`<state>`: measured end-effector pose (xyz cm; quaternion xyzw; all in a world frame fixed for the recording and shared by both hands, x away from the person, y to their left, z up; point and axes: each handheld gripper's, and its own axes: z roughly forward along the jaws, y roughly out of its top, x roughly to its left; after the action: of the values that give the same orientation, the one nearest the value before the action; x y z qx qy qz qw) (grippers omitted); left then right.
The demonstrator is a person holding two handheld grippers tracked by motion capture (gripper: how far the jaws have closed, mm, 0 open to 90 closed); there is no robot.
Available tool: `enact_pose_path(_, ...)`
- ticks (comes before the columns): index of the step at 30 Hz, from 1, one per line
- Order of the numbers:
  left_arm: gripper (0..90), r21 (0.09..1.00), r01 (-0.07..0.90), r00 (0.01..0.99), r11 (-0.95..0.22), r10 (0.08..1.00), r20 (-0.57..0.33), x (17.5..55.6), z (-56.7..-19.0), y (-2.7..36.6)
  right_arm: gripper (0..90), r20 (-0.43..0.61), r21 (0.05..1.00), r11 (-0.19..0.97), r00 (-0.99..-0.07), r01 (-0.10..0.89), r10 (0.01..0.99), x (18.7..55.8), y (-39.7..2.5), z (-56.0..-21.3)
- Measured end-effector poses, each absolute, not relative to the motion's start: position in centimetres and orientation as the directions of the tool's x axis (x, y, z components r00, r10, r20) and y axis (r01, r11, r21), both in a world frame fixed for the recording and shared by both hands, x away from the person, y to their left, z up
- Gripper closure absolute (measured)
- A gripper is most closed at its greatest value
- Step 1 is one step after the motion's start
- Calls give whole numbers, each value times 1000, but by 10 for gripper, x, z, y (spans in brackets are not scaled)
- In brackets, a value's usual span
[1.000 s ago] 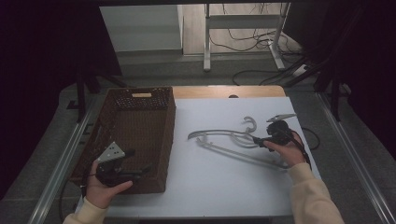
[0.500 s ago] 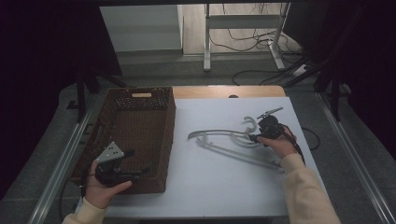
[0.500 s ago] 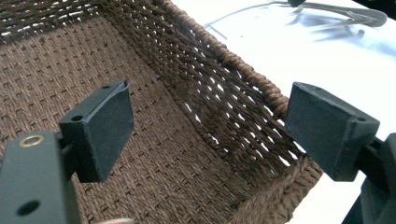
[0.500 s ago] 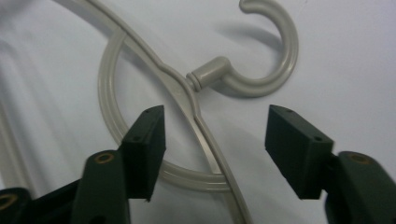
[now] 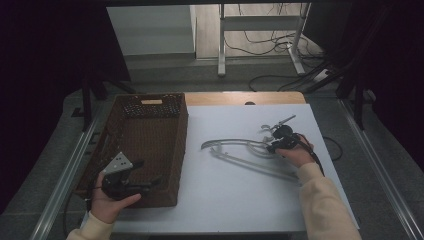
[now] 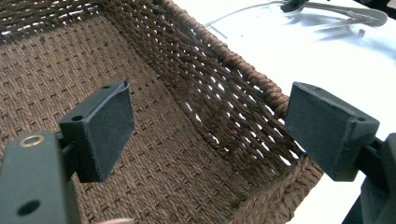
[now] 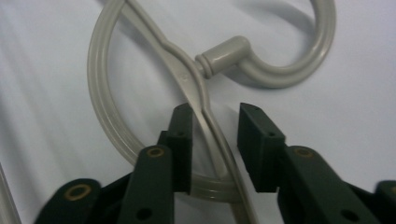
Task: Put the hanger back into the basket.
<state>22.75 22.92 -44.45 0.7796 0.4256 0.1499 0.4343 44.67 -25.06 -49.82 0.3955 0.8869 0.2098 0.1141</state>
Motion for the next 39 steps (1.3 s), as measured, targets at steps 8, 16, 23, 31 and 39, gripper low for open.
enact_pose_path(8,164,805,533,592,-261,794,-135,227,-444,230,743,-69,451,664,-718,597,693,447,-248,-498)
enact_pose_path(16,164,804,534,591,-261,795,-135,228,-445,230,817,-101,443,720,-768,535,633,445,-246,-498)
enact_pose_path(23,164,805,534,591,-260,795,-135,228,-445,230,819,-117,480,711,-766,514,632,443,-249,-491)
enact_pose_path(31,164,806,533,591,-259,796,-135,228,-445,230,820,-101,527,679,-756,511,647,441,-255,-481)
enact_pose_path(39,164,805,534,590,-259,796,-135,228,-445,230,821,-79,595,640,-757,486,648,435,-261,-465)
